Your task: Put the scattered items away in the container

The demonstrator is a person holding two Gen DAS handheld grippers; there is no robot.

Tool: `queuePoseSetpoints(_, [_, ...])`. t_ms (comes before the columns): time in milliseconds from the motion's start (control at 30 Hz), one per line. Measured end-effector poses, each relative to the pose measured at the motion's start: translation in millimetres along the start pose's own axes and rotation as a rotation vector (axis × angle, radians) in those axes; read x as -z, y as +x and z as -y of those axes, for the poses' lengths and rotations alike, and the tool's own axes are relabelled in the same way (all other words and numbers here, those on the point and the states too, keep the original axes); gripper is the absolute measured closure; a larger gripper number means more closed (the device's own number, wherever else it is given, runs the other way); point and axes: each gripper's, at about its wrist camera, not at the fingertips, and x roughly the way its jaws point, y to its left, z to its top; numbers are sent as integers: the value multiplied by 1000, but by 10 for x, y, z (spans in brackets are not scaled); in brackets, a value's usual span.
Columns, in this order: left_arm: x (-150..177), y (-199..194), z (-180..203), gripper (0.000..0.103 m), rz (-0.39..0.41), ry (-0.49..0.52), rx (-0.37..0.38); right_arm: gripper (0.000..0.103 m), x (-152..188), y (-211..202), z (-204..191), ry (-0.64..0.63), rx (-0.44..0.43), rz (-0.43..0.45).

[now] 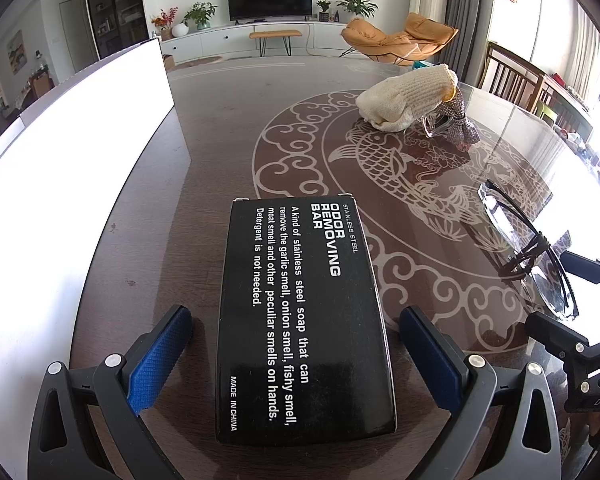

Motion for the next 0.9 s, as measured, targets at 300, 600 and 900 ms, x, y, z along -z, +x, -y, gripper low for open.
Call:
queuePoseSetpoints(300, [46, 5, 13, 0, 7, 2, -1, 4, -9, 15, -13, 1, 6, -4])
queuePoseSetpoints(600, [54, 1, 14, 0, 9, 3, 2, 2, -12, 18, -8, 6, 11, -7])
queuePoseSetpoints(900, [55, 1, 14, 0, 9, 3, 2, 1, -12, 13, -3, 8, 13, -8])
